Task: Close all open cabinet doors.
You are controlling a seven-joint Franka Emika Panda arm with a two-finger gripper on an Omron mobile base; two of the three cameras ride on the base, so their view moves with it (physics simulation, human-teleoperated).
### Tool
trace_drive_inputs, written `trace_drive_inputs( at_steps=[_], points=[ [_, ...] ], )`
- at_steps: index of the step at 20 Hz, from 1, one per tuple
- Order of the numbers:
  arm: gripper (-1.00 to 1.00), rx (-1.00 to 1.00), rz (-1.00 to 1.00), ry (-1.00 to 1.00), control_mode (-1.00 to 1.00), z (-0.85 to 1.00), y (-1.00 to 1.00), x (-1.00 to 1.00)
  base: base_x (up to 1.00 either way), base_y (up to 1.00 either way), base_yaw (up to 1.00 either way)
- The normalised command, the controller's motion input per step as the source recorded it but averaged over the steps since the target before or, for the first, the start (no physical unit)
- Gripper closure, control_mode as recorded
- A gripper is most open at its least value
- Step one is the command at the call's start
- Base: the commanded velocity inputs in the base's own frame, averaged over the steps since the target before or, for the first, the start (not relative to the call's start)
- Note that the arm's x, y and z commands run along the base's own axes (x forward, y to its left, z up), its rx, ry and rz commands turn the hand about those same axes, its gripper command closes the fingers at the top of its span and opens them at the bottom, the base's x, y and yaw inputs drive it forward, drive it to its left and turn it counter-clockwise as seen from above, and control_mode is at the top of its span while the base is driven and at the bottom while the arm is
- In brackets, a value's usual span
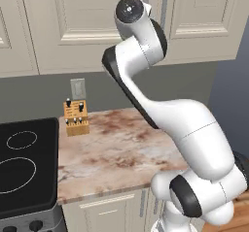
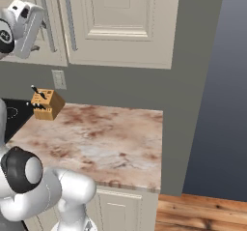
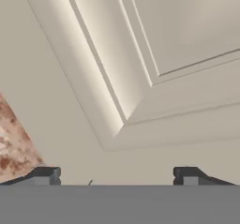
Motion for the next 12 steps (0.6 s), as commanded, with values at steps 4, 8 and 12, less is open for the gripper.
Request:
trace_drive_inputs(
  at_steps=[4, 8, 12],
  points=[
    [-1.00, 0.18, 0.27, -0.05, -1.00, 0.00, -0.41, 0.71, 0.00, 0.00, 0.00],
    [-1.00, 0.18, 0.26, -0.06, -1.00, 0.00, -0.34, 0.68, 0.00, 0.00, 0.00],
    [-1.00, 0.18, 0.25, -0.06, -1.00, 0.00, -0.32, 0.56, 0.00, 0.00, 0.00]
  ],
)
